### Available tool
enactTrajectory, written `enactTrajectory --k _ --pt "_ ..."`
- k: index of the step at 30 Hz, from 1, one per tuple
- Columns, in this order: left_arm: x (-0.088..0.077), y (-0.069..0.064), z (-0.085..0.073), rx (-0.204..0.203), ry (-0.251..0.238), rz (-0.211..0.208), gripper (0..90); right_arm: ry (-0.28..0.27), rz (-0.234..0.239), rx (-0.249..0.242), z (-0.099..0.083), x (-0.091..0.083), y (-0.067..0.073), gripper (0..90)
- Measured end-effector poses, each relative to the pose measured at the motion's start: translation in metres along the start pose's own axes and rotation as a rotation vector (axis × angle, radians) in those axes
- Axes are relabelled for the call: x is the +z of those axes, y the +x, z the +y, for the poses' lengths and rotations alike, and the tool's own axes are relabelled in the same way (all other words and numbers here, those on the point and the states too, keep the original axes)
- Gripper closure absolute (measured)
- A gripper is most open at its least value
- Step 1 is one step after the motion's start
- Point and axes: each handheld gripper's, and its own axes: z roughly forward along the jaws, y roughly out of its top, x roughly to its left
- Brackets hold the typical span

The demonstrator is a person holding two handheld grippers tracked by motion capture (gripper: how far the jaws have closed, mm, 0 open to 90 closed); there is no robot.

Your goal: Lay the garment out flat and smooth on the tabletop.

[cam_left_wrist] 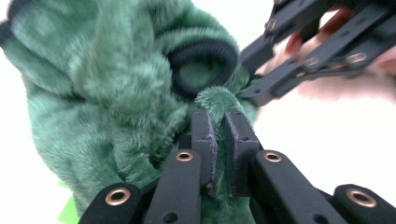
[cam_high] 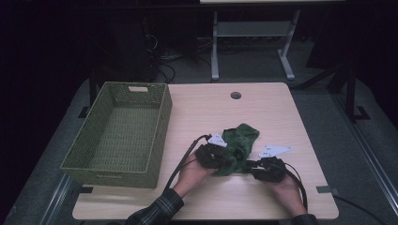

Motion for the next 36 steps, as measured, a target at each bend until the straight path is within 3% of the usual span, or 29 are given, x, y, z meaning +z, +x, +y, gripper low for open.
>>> enactTrajectory --k 4,9,14,22,25,29,34,36 --pt "-0.019 -0.001 0.002 0.001 -0.033 -0.012 84.6 0.004 -0.025 -0.004 0.001 -0.004 0.001 77.8" --pt "-0.041 0.002 -0.005 -0.003 -0.05 0.012 84.9 -0.01 -0.064 -0.003 0.0 -0.015 -0.001 78.7" --pt "-0.053 0.01 -0.024 -0.025 -0.022 0.037 85.7 -0.012 -0.106 0.004 -0.004 -0.028 -0.006 79.0" --pt "-0.055 0.015 -0.042 -0.07 0.041 0.075 84.9 0.019 -0.171 0.05 -0.023 -0.053 -0.015 79.7" --pt "-0.056 0.014 -0.041 -0.07 0.038 0.103 77.8 0.02 -0.165 0.073 -0.027 -0.059 -0.016 77.3" --pt "-0.068 0.012 -0.034 -0.101 -0.028 0.109 67.3 -0.002 -0.186 0.08 -0.03 -0.064 -0.019 61.6" --pt "-0.081 0.006 -0.022 -0.078 -0.076 0.109 68.7 -0.045 -0.205 0.065 -0.022 -0.073 -0.016 56.8" --pt "-0.081 0.002 -0.017 -0.062 -0.082 0.068 77.8 -0.052 -0.195 0.052 -0.018 -0.074 -0.014 64.6"
